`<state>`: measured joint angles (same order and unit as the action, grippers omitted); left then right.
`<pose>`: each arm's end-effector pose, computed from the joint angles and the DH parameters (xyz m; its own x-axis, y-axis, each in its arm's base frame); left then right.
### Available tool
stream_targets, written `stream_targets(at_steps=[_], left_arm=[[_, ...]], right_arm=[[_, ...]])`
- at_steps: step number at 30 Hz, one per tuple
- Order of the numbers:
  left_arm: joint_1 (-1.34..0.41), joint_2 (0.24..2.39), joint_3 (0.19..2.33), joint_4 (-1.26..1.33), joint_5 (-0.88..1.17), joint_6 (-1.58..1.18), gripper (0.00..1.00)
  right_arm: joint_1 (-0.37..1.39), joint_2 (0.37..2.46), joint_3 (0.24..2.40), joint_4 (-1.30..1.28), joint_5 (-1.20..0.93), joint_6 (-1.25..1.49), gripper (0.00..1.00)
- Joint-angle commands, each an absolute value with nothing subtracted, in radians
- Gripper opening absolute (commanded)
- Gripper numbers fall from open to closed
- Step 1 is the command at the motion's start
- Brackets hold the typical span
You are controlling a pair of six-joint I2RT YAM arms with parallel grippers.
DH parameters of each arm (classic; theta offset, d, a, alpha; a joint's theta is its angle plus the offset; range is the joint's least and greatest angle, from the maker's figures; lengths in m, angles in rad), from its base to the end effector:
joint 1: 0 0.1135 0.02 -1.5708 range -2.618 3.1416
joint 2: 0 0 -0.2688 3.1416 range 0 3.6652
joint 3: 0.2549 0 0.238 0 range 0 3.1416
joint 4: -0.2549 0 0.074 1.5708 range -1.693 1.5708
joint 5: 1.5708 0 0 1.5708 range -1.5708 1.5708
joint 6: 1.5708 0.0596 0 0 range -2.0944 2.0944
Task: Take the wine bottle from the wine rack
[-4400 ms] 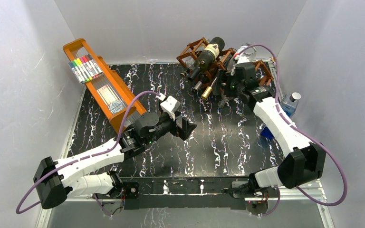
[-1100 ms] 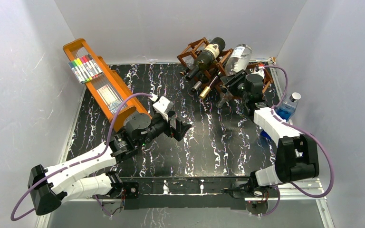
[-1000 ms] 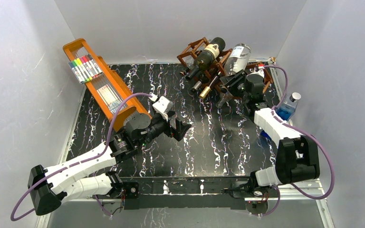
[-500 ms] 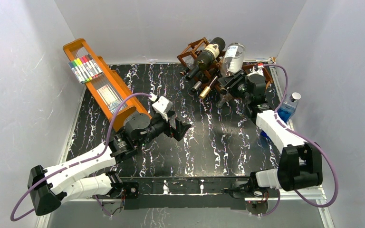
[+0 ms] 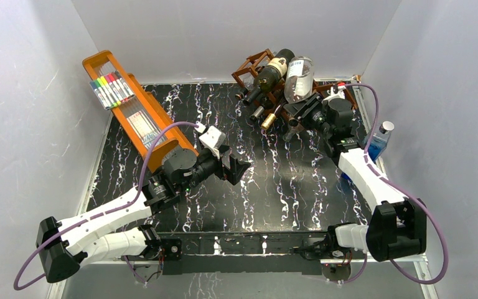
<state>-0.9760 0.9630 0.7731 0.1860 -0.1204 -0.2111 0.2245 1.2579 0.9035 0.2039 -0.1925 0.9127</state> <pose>0.1388 -0.1924 0.3491 -0.1603 -0.1342 -0.9779 0.7378 0.6419 -0.2091 0.2949 0.0790 0.3257 -0.4082 0.7033 -0.5820 -0.1308 0.5859 0.7998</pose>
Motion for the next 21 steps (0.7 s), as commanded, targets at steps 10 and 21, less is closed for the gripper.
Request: stream_targets(at_steps=[10,21], left_arm=[[-0.970,0.942,0.788,0.214,-0.110,-0.210,0.98],[-0.970,0.988,0.797,0.251,-0.060,-0.215,0.98]], right_arm=[[0.226,1.023,1.025,0.349,-0.242,0.922,0.00],[0.227,0.825,1.044,-0.023,-0.341,0.890,0.00]])
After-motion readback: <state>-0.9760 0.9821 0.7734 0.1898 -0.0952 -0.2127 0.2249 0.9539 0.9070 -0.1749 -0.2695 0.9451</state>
